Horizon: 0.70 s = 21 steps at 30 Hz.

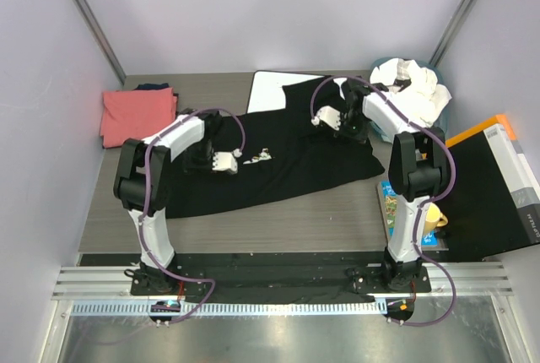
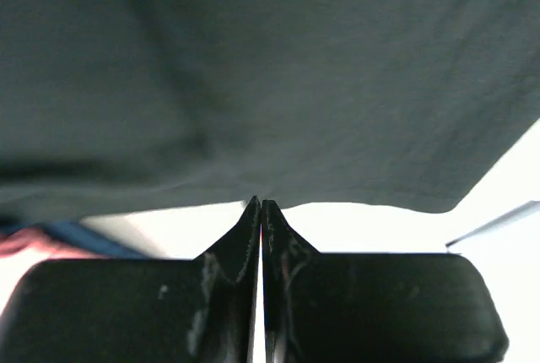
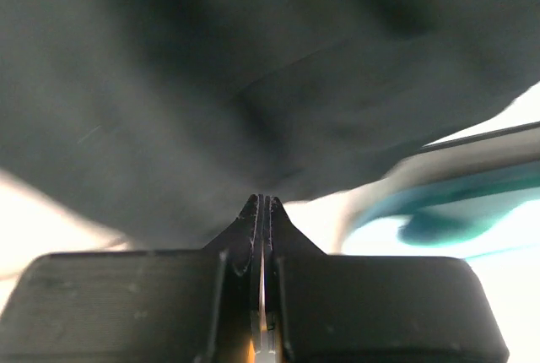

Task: Fold and stack the t-shirts
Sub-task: Fold the flattened tshirt in 1/3 of the way

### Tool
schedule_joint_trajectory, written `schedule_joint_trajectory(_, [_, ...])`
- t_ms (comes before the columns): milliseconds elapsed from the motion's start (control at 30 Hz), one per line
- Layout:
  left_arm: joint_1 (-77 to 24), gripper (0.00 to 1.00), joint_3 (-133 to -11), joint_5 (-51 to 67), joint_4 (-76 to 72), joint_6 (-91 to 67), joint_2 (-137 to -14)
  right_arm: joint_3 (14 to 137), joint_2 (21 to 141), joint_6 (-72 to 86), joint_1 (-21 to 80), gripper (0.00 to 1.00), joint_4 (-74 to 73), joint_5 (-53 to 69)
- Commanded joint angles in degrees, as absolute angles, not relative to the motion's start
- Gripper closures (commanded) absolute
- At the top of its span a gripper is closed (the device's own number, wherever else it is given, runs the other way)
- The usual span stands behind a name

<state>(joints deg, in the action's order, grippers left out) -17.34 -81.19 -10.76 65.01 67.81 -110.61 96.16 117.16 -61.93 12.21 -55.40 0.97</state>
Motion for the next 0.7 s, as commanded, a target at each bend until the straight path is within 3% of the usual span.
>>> schedule_joint_trajectory(0, [-16.08, 1.00, -79.10, -8.53, 65.04, 70.23, -109.42, 95.02, 111.62, -64.24, 11.69, 0.99, -70.66, 6.24])
schedule_joint_trajectory(300, [-16.00, 1.00, -84.28, -4.67, 65.82, 69.52, -113.55, 87.63, 111.89, -61.96, 10.90, 0.99, -69.00, 7.91])
schedule_joint_trajectory(667, [-16.00, 1.00, -88.85, 9.92, 77.95, 71.28, -113.46, 83.41, 113.12, -60.38, 9.41, 0.99, -62.50, 6.77])
